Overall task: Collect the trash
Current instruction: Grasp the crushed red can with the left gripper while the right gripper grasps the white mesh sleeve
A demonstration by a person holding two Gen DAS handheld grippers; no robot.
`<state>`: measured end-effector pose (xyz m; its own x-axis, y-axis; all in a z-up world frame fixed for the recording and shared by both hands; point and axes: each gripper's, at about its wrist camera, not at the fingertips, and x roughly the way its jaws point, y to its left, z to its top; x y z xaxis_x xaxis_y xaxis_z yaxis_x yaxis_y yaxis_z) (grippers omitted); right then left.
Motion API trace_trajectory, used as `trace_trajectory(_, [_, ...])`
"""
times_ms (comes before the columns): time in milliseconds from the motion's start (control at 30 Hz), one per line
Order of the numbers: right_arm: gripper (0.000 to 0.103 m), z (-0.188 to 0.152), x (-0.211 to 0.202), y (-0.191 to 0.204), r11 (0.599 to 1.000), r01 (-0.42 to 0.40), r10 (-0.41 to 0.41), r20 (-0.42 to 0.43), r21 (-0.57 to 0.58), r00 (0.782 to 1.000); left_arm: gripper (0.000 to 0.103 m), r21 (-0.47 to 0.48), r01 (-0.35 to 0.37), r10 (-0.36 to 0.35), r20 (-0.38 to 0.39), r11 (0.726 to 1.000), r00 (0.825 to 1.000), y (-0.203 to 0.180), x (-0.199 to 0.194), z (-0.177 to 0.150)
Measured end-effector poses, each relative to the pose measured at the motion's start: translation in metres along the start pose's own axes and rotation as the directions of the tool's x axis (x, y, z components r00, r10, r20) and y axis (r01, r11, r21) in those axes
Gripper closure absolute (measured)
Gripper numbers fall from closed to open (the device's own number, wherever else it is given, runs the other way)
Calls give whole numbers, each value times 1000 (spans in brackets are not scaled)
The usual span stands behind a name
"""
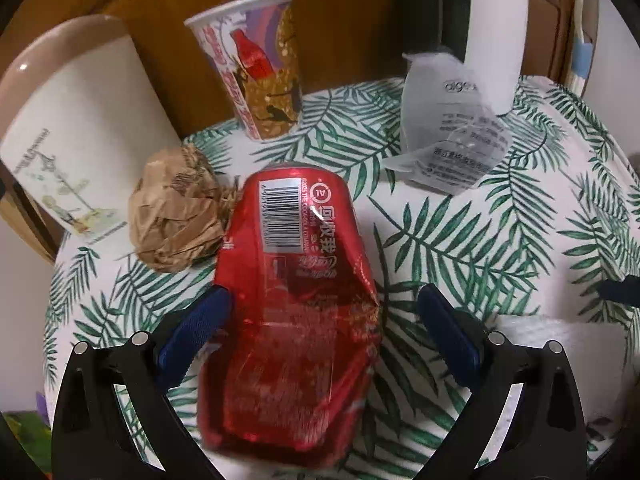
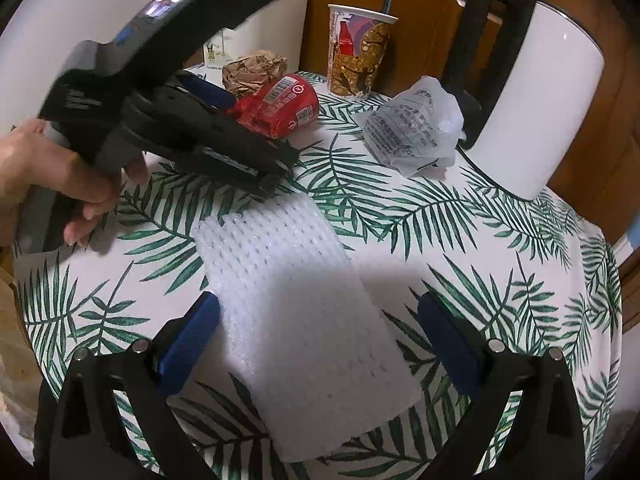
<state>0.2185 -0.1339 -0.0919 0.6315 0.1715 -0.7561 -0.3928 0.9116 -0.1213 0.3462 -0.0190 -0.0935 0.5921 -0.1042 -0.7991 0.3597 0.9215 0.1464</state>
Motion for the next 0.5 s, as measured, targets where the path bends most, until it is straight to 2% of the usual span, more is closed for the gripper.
trace_trajectory(100, [5, 5, 5, 1, 1000, 3, -3, -12, -23, 1000, 6, -13, 22, -23, -3, 1000, 1000, 2, 4, 1])
trace_trajectory(267, [6, 8, 14, -8, 997, -73, 74, -31, 29, 997, 11, -15, 45, -45, 5, 999, 999, 3, 4, -1])
trace_trajectory(333, [21, 8, 14, -10, 992, -118, 120, -28, 45, 992, 16, -5, 46, -46, 17, 999, 999, 1, 1, -4])
trace_trajectory(400, [28, 8, 13, -8, 990, -132, 133, -22, 49, 991, 26, 3, 38, -38, 27, 999, 999, -2, -1, -6])
trace_trajectory(467, [44, 8, 11, -6, 989, -143, 144, -16, 48, 989, 38, 12, 39, -40, 35, 999, 999, -7, -6, -8])
trace_trajectory(500, [57, 9, 10, -5, 988, -146, 147, -12, 50, 989, 41, 29, 30, -31, 38, 999, 999, -11, -8, -7])
